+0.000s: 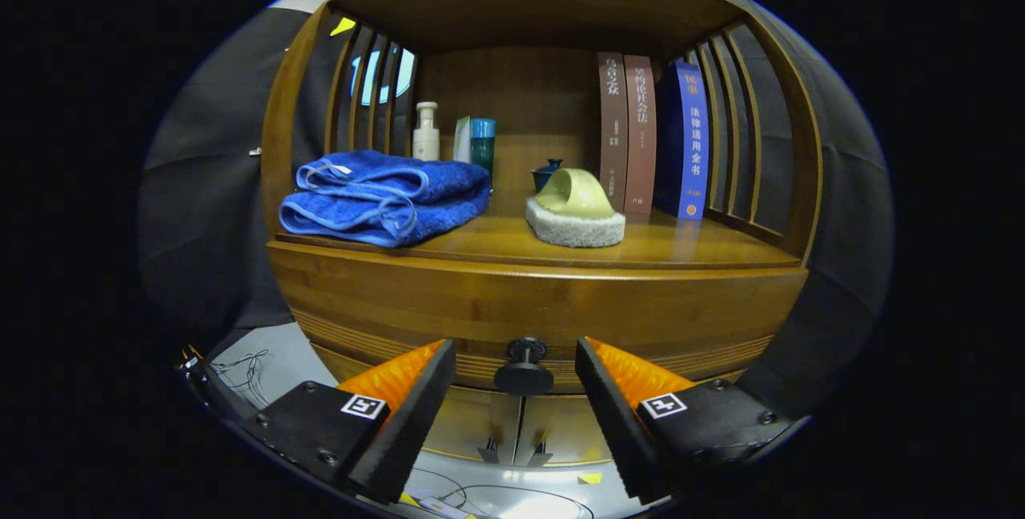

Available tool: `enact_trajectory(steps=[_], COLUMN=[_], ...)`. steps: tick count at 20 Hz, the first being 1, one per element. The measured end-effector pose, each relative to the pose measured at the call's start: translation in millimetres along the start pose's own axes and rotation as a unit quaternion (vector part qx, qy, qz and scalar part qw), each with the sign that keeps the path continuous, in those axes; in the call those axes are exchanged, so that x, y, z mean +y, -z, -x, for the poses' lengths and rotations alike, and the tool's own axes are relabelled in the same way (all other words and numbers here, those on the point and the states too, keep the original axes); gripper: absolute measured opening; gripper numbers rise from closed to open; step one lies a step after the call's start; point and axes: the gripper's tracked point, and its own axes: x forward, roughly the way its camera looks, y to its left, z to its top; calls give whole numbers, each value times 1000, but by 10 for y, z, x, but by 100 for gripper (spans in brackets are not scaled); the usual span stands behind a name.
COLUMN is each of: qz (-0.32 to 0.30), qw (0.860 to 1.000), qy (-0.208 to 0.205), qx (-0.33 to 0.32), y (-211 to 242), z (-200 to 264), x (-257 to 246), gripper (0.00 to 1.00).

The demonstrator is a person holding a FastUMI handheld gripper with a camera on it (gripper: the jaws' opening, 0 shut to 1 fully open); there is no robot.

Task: Pull open the drawer, take out the items inside it, and place them on the countertop above the cabinet.

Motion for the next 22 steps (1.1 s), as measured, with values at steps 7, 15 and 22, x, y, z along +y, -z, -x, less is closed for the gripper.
enact_trajectory(steps=[7,15,22], qz=[-16,3,-6], qw=[999,997,996], qy=[8,1,0], qx=[-46,-82,-89], y=[-755,-1520,-1716], z=[674,1310,1537], x=[-153,-85,-95], gripper=[99,99,99])
